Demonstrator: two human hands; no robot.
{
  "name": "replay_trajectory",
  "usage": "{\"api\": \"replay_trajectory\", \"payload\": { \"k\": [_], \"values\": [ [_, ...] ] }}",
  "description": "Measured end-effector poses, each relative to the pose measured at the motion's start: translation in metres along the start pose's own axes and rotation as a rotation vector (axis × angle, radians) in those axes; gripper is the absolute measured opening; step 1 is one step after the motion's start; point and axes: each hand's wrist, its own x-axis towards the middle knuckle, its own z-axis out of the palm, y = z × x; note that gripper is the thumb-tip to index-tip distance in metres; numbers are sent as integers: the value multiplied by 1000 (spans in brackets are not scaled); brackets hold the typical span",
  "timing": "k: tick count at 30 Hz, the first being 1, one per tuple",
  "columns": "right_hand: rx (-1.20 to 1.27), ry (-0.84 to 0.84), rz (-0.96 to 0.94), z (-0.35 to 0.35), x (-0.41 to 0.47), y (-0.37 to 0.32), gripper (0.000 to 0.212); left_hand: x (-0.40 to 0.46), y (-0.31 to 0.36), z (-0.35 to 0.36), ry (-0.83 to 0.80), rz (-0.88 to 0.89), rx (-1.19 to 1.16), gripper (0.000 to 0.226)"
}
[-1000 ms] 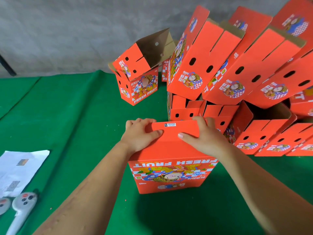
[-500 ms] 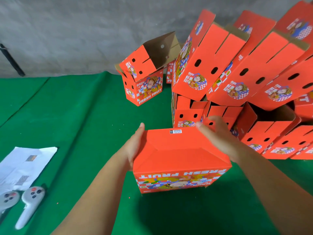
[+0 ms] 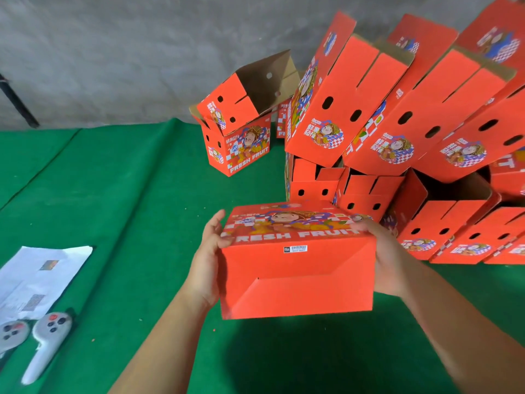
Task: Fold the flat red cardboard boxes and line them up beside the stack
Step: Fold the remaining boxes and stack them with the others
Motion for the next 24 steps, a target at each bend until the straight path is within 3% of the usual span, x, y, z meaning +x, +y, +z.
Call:
{"api": "replay_trajectory", "payload": {
  "k": [2,4,5,8,10,14,16,18,21,22,24],
  "values": [
    [12,9,-3,-1,5,11,46,2,-11,-10,80,-150,-7,75],
    [-3,36,1,-2,12,20,51,6,-15,-19,92,-383,77,48],
    [-10,35,9,-4,15,25,55,9,-14,-22,43,-503,156,46],
    [-18,2,21,-12,20,31,58,25,-12,-28,-165,-715,448,64],
    [-2,1,42,-20,22,30,57,33,-11,-23,-184,-746,580,67],
    [-13,65,91,-20,33,22,63,39,-14,-23,-165,-692,640,55],
    [-115,104,97,-12,36,22,67,36,-21,-28,-136,-626,608,63],
    [-257,163,121,-1,36,29,74,31,-36,-30,-8,-484,474,72],
    [-362,346,-111,6,42,42,99,23,-55,-29,118,-251,323,72],
    [-334,309,-165,9,41,42,100,21,-57,-30,130,-192,305,74],
    [-234,175,-180,13,37,37,79,19,-60,-35,131,-75,339,77]
  ]
}}
